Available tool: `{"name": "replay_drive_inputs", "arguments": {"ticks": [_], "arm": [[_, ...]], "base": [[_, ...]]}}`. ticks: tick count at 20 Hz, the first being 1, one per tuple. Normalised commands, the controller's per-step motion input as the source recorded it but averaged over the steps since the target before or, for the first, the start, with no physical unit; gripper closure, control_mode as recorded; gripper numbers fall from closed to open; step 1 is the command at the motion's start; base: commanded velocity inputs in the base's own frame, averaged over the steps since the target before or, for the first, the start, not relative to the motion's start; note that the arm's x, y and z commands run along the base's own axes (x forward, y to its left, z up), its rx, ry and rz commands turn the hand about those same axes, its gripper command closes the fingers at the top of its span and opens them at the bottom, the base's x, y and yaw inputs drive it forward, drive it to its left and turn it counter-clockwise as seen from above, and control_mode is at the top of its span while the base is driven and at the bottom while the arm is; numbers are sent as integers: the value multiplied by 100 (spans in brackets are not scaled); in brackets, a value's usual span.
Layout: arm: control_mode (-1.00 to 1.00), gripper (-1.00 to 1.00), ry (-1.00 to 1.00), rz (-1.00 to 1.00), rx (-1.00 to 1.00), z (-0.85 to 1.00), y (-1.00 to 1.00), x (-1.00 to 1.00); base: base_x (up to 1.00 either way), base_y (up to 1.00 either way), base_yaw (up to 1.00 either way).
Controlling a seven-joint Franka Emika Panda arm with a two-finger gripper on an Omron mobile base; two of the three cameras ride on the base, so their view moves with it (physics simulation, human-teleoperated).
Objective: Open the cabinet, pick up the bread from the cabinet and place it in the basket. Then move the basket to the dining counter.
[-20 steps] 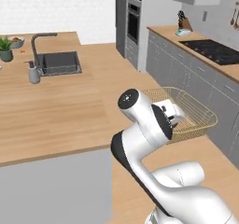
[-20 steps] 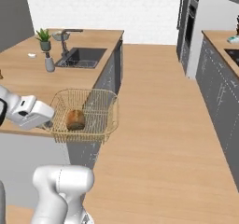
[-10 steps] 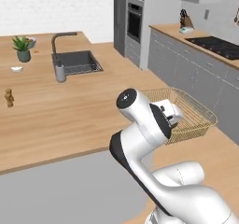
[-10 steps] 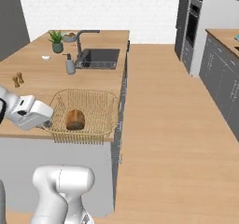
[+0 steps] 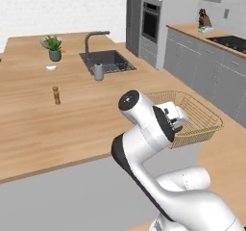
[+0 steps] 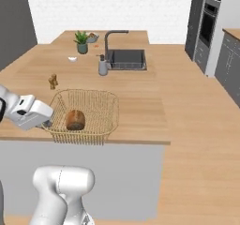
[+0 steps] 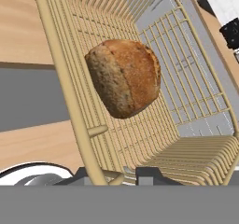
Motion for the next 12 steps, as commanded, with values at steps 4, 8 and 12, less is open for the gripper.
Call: {"name": "replay_drive_inputs", "arguments": {"ticks": [4, 8, 12], "arm": [[100, 100, 0, 0, 0, 0, 0, 0], [100, 100, 0, 0, 0, 0, 0, 0], [100, 100, 0, 0, 0, 0, 0, 0]], "base": [[31, 63, 0], [40, 47, 0], [44, 34, 0]]}}
